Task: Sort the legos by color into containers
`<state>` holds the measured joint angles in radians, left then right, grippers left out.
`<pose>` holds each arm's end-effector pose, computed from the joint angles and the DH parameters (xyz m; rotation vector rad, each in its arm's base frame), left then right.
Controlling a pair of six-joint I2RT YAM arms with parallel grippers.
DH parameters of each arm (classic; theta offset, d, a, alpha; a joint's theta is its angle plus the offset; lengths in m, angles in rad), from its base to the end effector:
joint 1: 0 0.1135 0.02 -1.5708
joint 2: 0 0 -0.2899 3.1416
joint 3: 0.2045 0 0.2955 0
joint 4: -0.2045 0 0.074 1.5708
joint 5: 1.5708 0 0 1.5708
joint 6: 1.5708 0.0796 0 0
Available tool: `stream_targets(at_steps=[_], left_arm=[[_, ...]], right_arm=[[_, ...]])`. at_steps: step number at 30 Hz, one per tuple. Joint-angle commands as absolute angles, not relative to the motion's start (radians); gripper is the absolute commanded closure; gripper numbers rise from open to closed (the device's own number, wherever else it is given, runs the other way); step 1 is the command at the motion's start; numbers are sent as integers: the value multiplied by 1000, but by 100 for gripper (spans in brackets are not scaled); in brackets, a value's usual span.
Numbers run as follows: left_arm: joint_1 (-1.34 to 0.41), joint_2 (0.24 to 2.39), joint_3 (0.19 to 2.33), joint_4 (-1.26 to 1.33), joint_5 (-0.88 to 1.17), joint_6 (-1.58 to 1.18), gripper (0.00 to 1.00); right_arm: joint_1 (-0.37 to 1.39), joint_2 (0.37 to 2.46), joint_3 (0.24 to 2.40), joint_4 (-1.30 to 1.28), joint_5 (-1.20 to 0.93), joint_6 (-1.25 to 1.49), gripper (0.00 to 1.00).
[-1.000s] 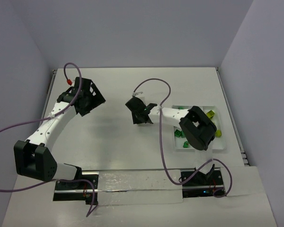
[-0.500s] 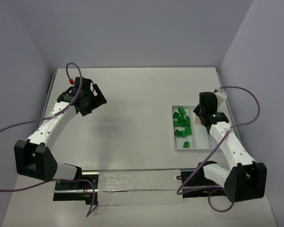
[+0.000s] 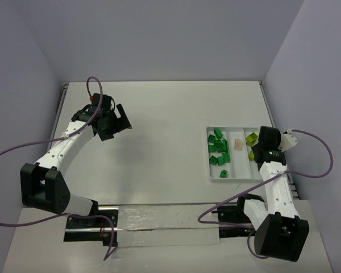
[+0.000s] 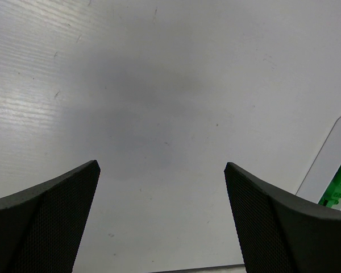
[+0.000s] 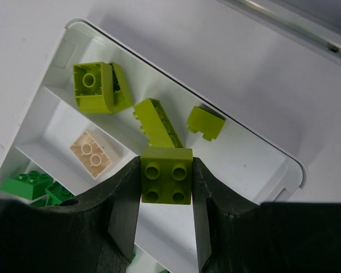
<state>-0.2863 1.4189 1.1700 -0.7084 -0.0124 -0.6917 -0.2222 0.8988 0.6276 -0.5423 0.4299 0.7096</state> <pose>0.3454 -0.1007 0.2614 -0.5223 2.5163 -0.3683 0.2218 -0.0841 0.2143 1.2108 1.9636 -0.2663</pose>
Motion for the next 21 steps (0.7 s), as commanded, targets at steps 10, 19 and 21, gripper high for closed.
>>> stream_targets(at_steps=[10, 19, 21], left_arm=[[-284, 1468, 1314, -839, -51, -622, 1], [-285, 1476, 1363, -880, -103, -626, 1], [-284, 1480, 1378, -887, -111, -631, 1]], right_arm=[[-296, 895, 586, -687, 479, 933, 76], [-325, 996, 635, -677, 469, 888, 36], [-324, 982, 646, -673, 456, 856, 30]])
